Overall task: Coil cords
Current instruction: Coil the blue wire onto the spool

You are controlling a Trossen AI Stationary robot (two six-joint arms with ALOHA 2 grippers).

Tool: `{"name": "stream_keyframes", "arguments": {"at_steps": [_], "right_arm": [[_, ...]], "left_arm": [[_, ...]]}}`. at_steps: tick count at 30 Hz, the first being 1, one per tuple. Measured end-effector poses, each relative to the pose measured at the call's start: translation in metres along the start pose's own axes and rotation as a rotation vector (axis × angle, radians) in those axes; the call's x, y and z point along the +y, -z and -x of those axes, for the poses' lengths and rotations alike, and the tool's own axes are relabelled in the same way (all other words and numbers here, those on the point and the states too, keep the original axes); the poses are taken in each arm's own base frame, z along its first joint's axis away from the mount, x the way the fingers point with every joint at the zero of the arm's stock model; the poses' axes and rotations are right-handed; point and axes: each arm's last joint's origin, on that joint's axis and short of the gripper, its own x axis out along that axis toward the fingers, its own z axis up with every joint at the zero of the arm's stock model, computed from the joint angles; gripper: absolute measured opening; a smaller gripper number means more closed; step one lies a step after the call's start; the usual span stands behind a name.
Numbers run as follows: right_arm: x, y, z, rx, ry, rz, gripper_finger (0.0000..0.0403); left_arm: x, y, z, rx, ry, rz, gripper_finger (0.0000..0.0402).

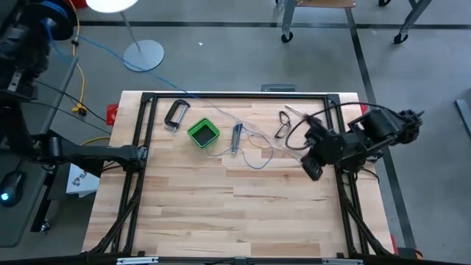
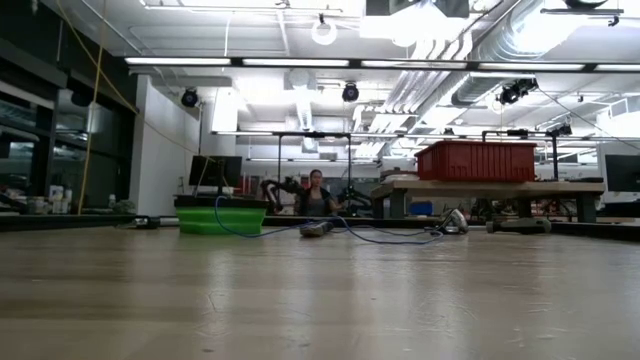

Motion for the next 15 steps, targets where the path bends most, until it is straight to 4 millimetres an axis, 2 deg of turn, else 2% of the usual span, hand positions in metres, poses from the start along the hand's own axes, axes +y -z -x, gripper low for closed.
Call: {"name": "stream_keyframes", "arguments": {"at_steps": [8, 15], "right_arm": [[0.028, 0.014, -0.031, 0.360, -0.074, 0.046, 0.0000], [0.049, 0.025, -0.058, 0.507, -0.068, 0.113, 0.0000]], "left_arm": [[0.000, 0.000, -0.001, -0.010, 0.002, -0.013, 0.0000], [0.001, 0.002, -0.003, 0.005, 0.005, -0.015, 0.0000]]}}
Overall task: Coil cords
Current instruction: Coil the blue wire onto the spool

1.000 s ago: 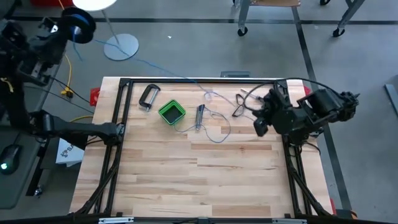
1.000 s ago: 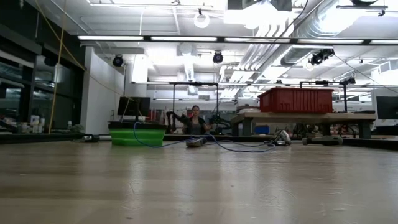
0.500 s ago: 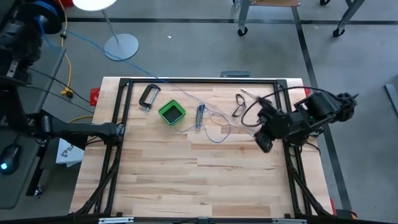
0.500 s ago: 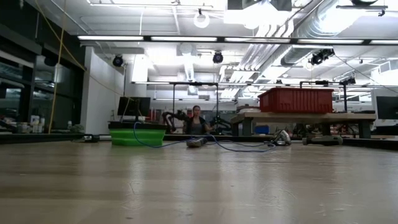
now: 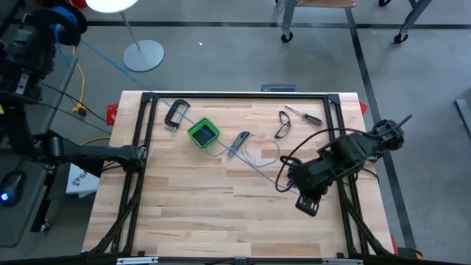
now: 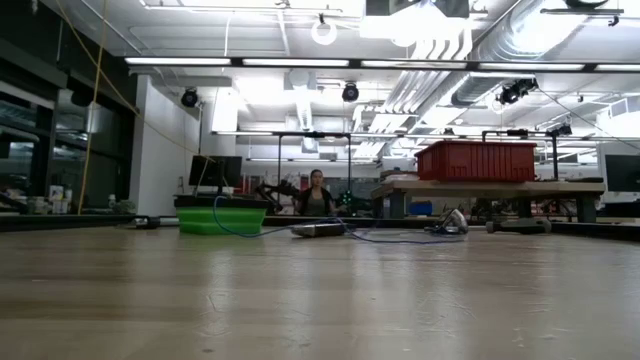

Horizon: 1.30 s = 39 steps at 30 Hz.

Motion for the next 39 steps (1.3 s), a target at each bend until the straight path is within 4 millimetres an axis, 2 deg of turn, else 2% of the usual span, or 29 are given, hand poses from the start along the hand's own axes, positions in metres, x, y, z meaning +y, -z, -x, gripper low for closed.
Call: {"name": "stream_keyframes", "arguments": {"at_steps": [7, 10, 13, 18, 22, 26, 30, 34, 39], "right_arm": [[0.001, -0.003, -0.004, -0.037, 0.042, -0.037, 0.0000], [0.001, -0.004, -0.005, -0.060, 0.049, -0.028, 0.0014], [0.002, -0.007, -0.004, -0.081, 0.039, 0.004, 0.0049], [0.002, -0.014, -0.002, -0.117, 0.014, 0.046, 0.0131], [0.002, -0.024, 0.000, -0.212, 0.021, 0.170, 0.0181], [-0.004, -0.046, 0.008, -0.445, 0.119, 0.244, 0.0192], [-0.014, -0.075, 0.023, -0.703, 0.212, 0.209, 0.0193], [-0.024, -0.103, 0.041, -0.912, 0.270, 0.199, 0.0193], [-0.036, -0.136, 0.071, -1.125, 0.240, 0.268, 0.0193]], "left_arm": [[0.003, 0.006, -0.008, 0.005, -0.012, 0.032, 0.0000], [0.004, 0.009, -0.014, 0.001, -0.022, 0.040, 0.0000], [0.006, 0.016, -0.021, 0.021, -0.027, 0.053, 0.0000], [0.010, 0.026, -0.031, 0.060, -0.029, 0.061, 0.0000], [0.012, 0.033, -0.037, 0.077, -0.032, 0.081, 0.0000], [0.014, 0.042, -0.047, 0.105, -0.023, 0.128, 0.0000], [0.018, 0.059, -0.061, 0.153, -0.008, 0.217, 0.0000], [0.023, 0.083, -0.081, 0.223, 0.040, 0.305, 0.0000], [0.030, 0.123, -0.112, 0.307, 0.130, 0.478, 0.0000]]}}
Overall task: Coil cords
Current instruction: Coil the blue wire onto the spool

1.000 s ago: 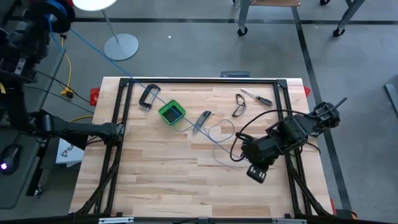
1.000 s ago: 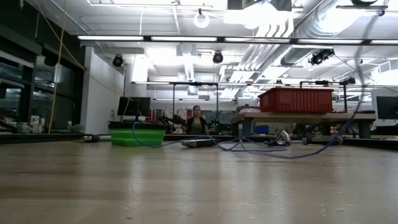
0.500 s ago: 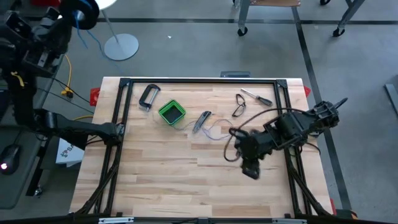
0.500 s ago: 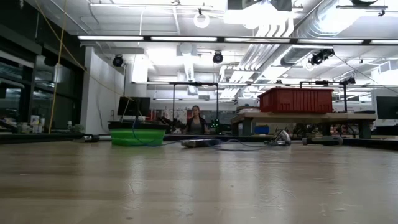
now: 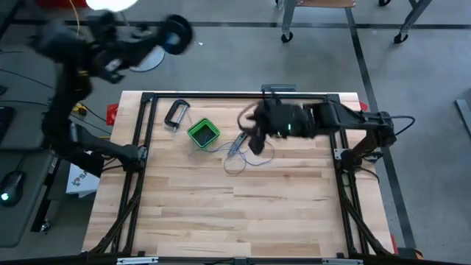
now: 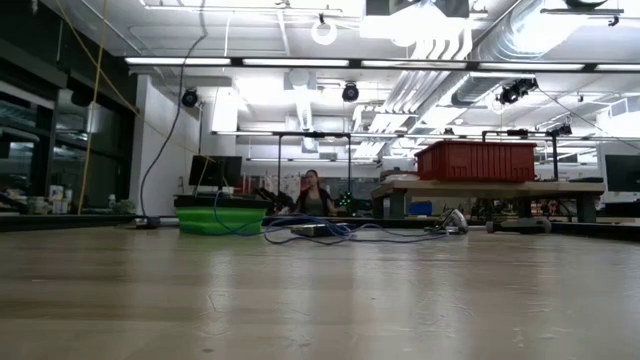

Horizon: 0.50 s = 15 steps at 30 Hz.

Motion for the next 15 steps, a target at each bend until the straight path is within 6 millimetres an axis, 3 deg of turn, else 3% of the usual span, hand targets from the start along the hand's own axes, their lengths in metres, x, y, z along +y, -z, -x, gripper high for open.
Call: {"name": "stream_keyframes", "arguments": {"at_steps": [8, 15], "right_arm": [[-0.019, -0.049, -0.003, -0.374, -0.280, 0.062, 0.0193], [-0.019, -0.072, 0.010, -0.618, -0.495, 0.097, 0.0193]], "left_arm": [[0.025, 0.031, -0.063, -0.029, 0.267, 0.242, 0.0000], [0.034, 0.050, -0.086, -0.066, 0.316, 0.322, 0.0000]]}}
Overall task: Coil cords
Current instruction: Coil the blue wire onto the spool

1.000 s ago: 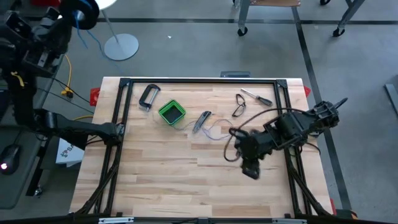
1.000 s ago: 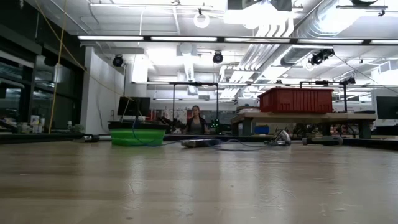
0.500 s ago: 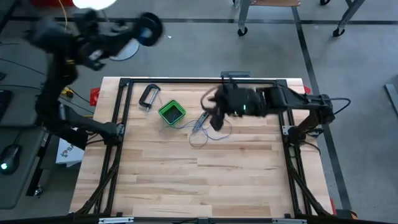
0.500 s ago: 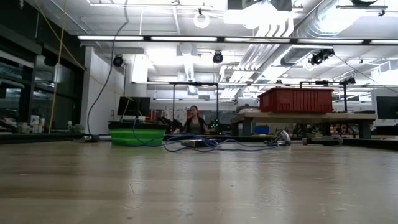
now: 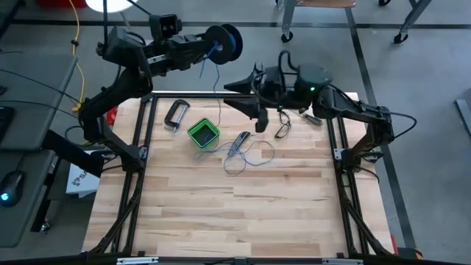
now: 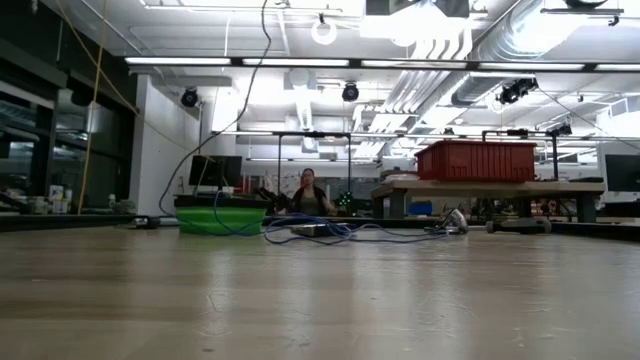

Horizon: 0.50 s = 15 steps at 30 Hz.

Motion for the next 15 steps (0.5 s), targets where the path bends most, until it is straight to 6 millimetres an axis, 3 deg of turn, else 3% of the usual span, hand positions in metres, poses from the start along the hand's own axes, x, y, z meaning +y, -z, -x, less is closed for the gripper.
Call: {"name": "stream_keyframes", "arguments": {"at_steps": [6, 15], "right_arm": [[0.003, -0.015, 0.003, -0.079, -0.082, 0.070, 0.0193], [-0.017, -0.034, 0.013, -0.125, -0.007, 0.117, 0.0193]], "left_arm": [[0.004, 0.007, -0.004, -0.019, -0.057, -0.024, 0.0000], [-0.001, 0.016, -0.008, -0.001, -0.064, -0.050, 0.0000]]}}
